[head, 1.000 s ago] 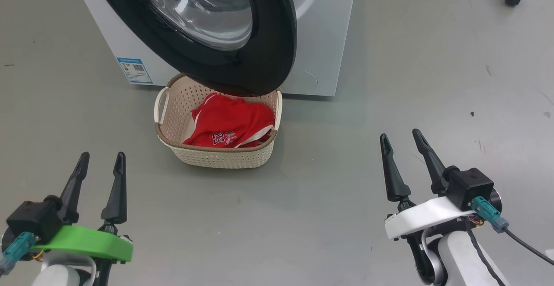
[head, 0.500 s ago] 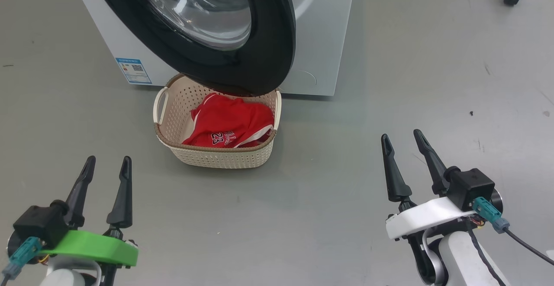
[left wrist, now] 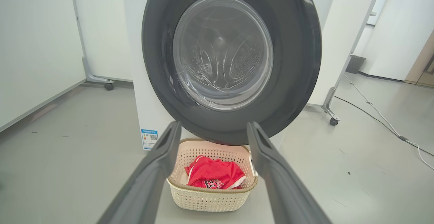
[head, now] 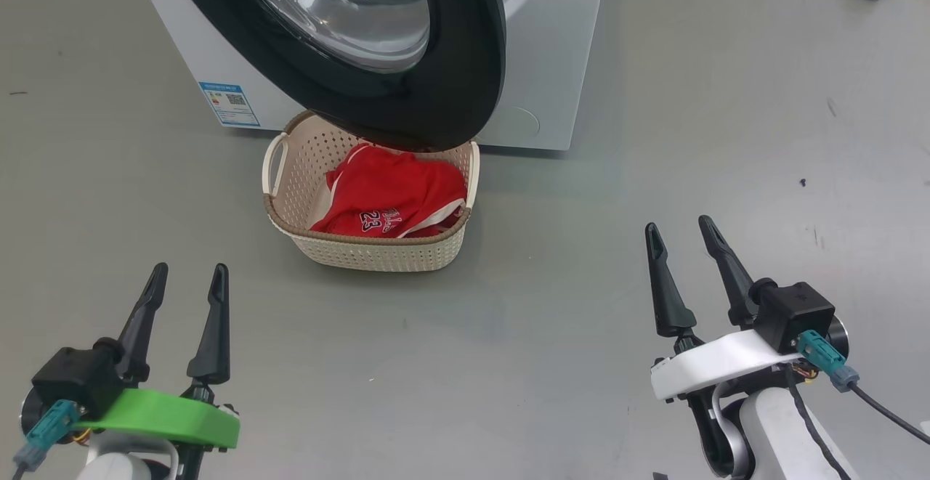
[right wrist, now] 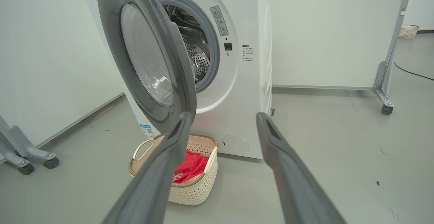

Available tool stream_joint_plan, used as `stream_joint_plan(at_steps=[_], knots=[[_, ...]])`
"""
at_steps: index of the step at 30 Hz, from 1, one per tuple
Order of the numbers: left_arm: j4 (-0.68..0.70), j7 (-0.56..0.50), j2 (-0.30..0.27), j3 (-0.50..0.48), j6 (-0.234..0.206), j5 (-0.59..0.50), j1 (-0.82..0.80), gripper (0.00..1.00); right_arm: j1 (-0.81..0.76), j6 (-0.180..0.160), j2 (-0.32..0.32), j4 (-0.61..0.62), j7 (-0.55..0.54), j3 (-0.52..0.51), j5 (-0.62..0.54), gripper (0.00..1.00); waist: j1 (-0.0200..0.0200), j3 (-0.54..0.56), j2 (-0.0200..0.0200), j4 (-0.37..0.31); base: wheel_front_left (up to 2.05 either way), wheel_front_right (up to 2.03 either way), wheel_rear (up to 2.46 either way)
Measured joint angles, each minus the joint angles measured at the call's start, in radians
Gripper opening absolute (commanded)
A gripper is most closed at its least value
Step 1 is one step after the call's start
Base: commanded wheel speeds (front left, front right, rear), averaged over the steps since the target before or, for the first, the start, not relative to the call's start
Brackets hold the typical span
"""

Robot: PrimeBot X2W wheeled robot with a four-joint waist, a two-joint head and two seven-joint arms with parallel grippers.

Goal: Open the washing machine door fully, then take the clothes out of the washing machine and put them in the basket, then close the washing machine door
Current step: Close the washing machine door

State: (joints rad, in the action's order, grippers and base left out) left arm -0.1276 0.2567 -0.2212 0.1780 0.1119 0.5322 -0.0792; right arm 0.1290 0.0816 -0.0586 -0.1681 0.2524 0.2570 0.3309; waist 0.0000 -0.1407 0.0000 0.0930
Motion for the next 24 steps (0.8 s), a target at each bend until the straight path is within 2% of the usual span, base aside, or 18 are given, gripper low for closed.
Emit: stream_joint_plan(at_steps=[1, 9, 24], knots=[[0.001, 0.0, 0.001, 0.0, 0.0, 0.0, 0.0, 1.0, 0.0, 0.002, 0.0, 0.0, 0.0, 0.0, -0.001, 0.0, 0.0, -0.003, 0.0, 0.002, 0.0, 0.0, 0.0], [0.011, 0.0, 0.016, 0.0, 0.008, -0.001, -0.003, 1.0, 0.034, 0.014, -0.007, 0.03, 0.0, 0.04, -0.043, 0.0, 0.0, -0.045, 0.0, 0.019, 0.0, 0.0, 0.0], [0.035, 0.0, 0.086, 0.057, 0.009, -0.001, -0.115, 1.0, 0.288, 0.04, -0.087, 0.038, -0.073, 0.166, -0.141, 0.0, 0.0, -0.183, 0.0, 0.094, 0.0, 0.0, 0.0]])
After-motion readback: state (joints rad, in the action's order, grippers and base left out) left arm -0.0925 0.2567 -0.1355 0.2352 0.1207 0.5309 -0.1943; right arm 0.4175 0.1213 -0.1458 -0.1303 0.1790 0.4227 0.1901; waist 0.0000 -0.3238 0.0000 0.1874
